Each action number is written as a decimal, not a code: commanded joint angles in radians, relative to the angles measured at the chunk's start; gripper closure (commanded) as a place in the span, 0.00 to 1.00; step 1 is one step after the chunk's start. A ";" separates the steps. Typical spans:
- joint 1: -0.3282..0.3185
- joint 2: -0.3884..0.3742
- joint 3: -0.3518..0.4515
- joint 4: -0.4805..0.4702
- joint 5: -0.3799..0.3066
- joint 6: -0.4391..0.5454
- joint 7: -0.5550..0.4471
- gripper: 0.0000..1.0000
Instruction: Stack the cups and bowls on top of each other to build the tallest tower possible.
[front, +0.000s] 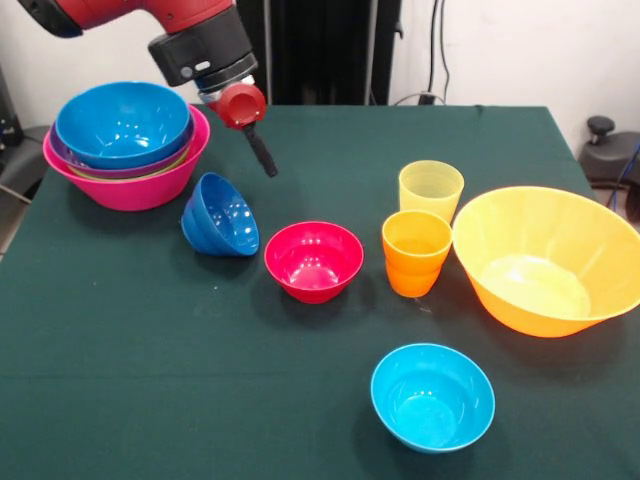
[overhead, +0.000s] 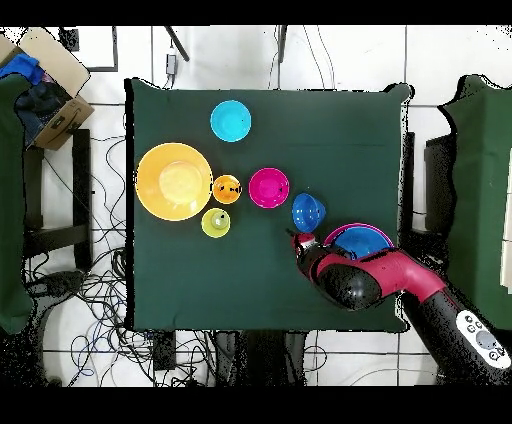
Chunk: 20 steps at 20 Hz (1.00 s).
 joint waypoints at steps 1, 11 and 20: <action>0.044 -0.060 0.023 -0.084 -0.128 -0.023 -0.268 0.00; 0.072 -0.139 0.072 -0.059 -0.217 -0.143 -0.245 0.00; 0.081 -0.100 0.029 -0.073 -0.339 -0.292 -0.201 0.00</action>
